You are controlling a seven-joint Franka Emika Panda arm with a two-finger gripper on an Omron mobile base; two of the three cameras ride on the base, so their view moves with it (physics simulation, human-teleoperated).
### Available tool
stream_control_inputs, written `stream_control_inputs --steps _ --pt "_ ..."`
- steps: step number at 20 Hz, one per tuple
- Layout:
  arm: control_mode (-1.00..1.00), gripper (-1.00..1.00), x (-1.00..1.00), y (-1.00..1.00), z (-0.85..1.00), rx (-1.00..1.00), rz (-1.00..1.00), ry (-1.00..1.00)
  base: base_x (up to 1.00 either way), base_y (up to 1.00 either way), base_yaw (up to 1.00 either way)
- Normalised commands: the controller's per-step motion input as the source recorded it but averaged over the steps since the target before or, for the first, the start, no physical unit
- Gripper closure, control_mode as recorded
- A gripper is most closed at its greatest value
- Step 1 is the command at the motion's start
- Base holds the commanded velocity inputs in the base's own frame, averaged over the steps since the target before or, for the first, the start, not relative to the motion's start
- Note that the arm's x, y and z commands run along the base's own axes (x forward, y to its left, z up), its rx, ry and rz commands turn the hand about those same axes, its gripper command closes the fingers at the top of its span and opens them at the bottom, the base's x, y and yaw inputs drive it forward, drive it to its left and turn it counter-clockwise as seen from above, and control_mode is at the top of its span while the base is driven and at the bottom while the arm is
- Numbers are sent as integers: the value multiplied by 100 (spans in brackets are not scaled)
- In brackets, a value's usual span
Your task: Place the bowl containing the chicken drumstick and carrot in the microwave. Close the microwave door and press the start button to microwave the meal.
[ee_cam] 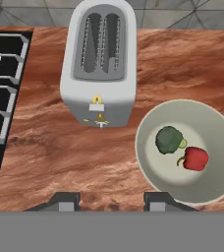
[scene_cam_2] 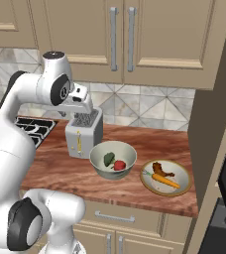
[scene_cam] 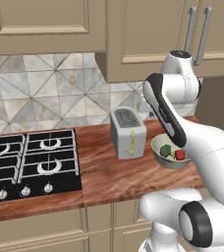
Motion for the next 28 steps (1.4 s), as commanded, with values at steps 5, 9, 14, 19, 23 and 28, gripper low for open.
stream_control_inputs --steps 5,9,14,19,23,28 --pt "-100 -100 -15 -4 -3 0 0 0 0 0 0" --pt "-100 -100 -38 -20 -16 1 -3 0 0 0 0" --pt "-100 -100 -43 -28 -28 0 -10 0 0 0 0" --pt "-100 -100 -45 -35 -34 1 -19 -7 0 0 0" --pt "-100 -100 -64 -54 -41 5 -25 -15 0 0 0" --pt "-100 -100 -74 -69 -49 5 -26 -16 0 0 0"
